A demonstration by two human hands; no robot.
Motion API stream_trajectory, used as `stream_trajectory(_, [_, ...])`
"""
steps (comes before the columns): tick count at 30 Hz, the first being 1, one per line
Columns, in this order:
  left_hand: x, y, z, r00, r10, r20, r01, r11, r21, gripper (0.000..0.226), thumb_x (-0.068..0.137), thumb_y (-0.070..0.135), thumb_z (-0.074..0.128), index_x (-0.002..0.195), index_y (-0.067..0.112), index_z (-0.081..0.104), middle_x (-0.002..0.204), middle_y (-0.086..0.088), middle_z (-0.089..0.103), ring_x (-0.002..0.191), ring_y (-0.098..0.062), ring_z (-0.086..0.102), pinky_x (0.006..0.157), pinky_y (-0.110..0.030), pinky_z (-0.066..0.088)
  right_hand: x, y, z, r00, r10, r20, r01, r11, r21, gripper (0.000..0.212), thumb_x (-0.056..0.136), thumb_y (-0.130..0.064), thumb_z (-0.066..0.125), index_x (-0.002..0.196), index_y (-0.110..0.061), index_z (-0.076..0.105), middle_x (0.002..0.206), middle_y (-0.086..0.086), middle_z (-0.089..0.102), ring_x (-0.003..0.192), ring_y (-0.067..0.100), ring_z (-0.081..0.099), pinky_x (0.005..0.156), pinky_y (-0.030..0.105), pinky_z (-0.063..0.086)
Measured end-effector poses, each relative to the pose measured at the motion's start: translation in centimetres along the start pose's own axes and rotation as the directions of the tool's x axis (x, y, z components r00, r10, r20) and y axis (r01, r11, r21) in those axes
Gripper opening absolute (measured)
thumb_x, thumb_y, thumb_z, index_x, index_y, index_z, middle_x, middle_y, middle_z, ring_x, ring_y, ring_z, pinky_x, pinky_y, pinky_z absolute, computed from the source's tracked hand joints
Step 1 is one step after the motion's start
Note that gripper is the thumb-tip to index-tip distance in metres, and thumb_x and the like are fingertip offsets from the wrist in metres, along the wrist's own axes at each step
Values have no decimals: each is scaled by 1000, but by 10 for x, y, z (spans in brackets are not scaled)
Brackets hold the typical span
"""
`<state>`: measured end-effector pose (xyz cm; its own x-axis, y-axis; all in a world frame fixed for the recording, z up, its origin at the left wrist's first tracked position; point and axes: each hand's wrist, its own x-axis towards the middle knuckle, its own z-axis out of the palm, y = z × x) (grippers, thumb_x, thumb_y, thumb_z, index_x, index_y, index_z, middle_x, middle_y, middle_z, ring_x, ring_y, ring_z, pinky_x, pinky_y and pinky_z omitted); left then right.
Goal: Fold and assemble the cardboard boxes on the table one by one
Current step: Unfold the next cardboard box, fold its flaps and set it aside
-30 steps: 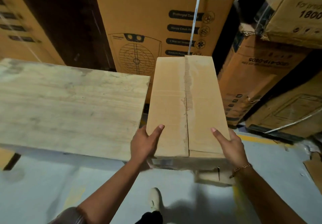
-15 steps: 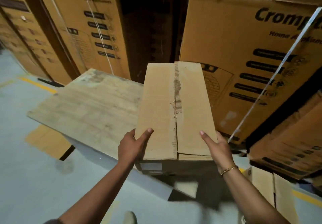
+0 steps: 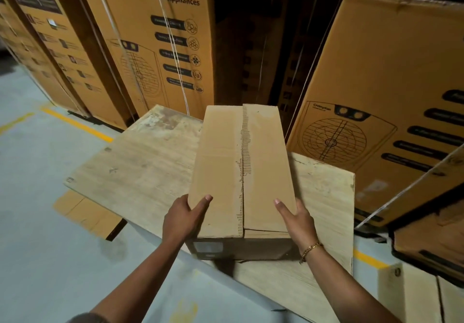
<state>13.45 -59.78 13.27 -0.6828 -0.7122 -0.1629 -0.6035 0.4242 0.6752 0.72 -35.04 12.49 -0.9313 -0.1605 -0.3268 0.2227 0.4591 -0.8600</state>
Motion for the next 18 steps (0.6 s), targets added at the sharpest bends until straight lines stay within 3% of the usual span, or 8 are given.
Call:
stream_trajectory(3, [4, -4, 6, 998, 58, -5, -57, 995, 80, 65, 88, 81, 41, 134, 35, 47, 130, 5, 63, 101, -24, 65, 77, -40, 52, 2, -6, 1, 993, -117, -32, 103, 953, -284, 83, 93, -56, 59, 159, -25, 20, 160, 2, 35, 143, 27, 39, 111, 41, 38])
stream_trajectory(6, [8, -1, 11, 997, 57, 45, -64, 983, 173, 70, 95, 74, 36, 145, 26, 30, 147, -5, 50, 114, -39, 61, 86, -51, 52, 1, -22, 10, 943, -332, 24, 275, 739, -615, 84, 92, -66, 49, 160, -31, 12, 167, -8, 7, 153, 20, 11, 121, 49, 17])
stream_trajectory(9, [9, -4, 11, 996, 76, 47, -82, 984, 160, 67, 97, 70, 34, 146, 25, 29, 146, -7, 50, 113, -40, 61, 86, -51, 52, -5, -45, 29, 891, -413, 188, 431, 639, -637, 86, 88, -75, 42, 159, -34, 13, 168, -10, 4, 154, 15, 2, 123, 47, 9])
stream_trajectory(14, [8, -15, 7, 991, 127, -36, -127, 992, 0, 52, 96, 72, 30, 136, 41, 40, 137, 1, 60, 108, -26, 63, 86, -46, 52, -12, -46, 35, 830, -377, 411, 557, 513, -653, 97, 79, -86, 39, 158, -40, 7, 168, -11, -6, 153, 14, -11, 124, 47, -3])
stream_trajectory(16, [7, -13, 7, 990, 134, -43, -133, 991, 9, 63, 92, 81, 28, 140, 41, 37, 142, 0, 56, 112, -26, 63, 90, -49, 54, -11, -38, 27, 808, -350, 474, 589, 469, -658, 103, 74, -89, 41, 158, -41, 6, 168, -11, -8, 153, 13, -15, 123, 47, -7])
stream_trajectory(18, [0, -5, 7, 974, 224, -28, -218, 966, 137, 85, 88, 85, 33, 155, 33, 26, 158, -3, 39, 132, -29, 52, 101, -52, 50, -9, -35, 18, 802, -316, 507, 597, 462, -656, 106, 71, -91, 44, 158, -42, 7, 168, -13, -6, 153, 13, -14, 123, 47, -7])
